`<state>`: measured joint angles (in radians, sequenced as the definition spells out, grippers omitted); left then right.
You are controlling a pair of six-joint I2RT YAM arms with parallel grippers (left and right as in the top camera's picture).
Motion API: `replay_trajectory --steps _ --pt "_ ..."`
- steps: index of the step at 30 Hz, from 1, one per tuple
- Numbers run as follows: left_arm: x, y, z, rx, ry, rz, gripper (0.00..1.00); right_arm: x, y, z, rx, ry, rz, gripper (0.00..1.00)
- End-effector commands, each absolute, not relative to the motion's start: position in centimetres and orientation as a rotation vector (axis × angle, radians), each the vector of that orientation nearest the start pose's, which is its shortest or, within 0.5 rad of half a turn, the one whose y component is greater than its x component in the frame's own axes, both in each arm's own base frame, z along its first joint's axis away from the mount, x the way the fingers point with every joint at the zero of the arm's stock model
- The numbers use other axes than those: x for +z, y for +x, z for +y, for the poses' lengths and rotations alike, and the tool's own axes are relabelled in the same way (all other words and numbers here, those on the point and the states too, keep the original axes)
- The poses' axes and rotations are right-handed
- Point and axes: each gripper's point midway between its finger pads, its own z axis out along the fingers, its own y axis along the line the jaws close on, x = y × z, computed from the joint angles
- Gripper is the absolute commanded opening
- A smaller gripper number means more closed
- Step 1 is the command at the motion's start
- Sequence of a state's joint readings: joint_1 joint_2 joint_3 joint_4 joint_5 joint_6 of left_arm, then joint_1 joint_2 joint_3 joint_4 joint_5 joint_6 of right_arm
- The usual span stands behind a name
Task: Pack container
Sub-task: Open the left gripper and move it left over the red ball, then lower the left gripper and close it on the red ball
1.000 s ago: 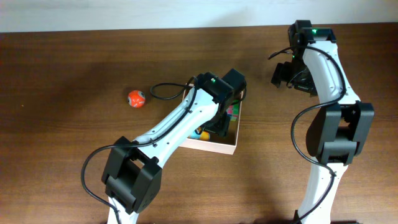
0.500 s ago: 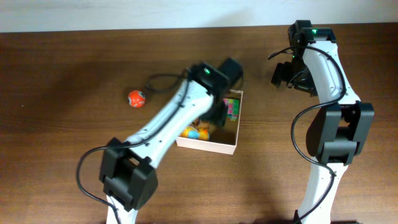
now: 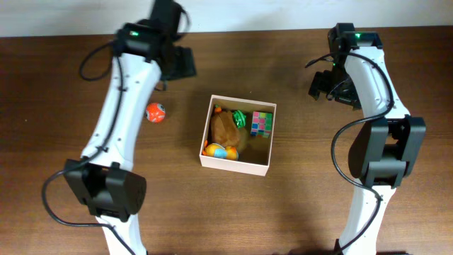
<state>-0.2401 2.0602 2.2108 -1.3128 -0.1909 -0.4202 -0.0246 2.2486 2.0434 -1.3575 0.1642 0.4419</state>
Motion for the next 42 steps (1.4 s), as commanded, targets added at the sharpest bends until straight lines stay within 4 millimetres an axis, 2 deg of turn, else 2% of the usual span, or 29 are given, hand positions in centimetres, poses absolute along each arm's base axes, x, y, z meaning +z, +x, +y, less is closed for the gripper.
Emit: replay_trajectory --steps 1,8,14,22,29,33,36,40,42 --pt "18.8 48.4 -6.5 0.057 -0.368 2.722 0.99 8.5 43.9 -3.9 -0.252 0.723 3.000 0.99" --pt "12.9 49.7 -5.0 0.120 -0.401 2.818 1.00 8.5 43.9 -3.9 -0.252 0.723 3.000 0.99" --pt "9.6 50.1 -4.5 0.130 -0.479 2.858 1.00 8.5 43.9 -3.9 -0.252 0.723 3.000 0.99" --pt "6.4 48.1 -3.7 0.186 -0.582 2.964 0.98 8.5 43.9 -3.9 -0.252 0.723 3.000 0.99" --pt "2.9 46.4 -3.3 0.254 -0.594 3.083 0.98 8.5 43.9 -3.9 -0.252 0.723 3.000 0.99" --pt "1.5 46.1 -3.0 0.272 -0.606 3.111 0.97 8.5 43.9 -3.9 -0.252 0.723 3.000 0.99" --pt "1.2 46.2 -2.7 0.274 -0.616 3.113 0.96 8.5 43.9 -3.9 -0.252 0.723 3.000 0.99" --pt "1.2 46.5 -2.4 0.267 -0.626 3.098 0.89 8.5 43.9 -3.9 -0.252 0.723 3.000 0.99" --pt "1.2 46.6 -2.1 0.264 -0.634 3.092 0.81 8.5 43.9 -3.9 -0.252 0.723 3.000 0.99"
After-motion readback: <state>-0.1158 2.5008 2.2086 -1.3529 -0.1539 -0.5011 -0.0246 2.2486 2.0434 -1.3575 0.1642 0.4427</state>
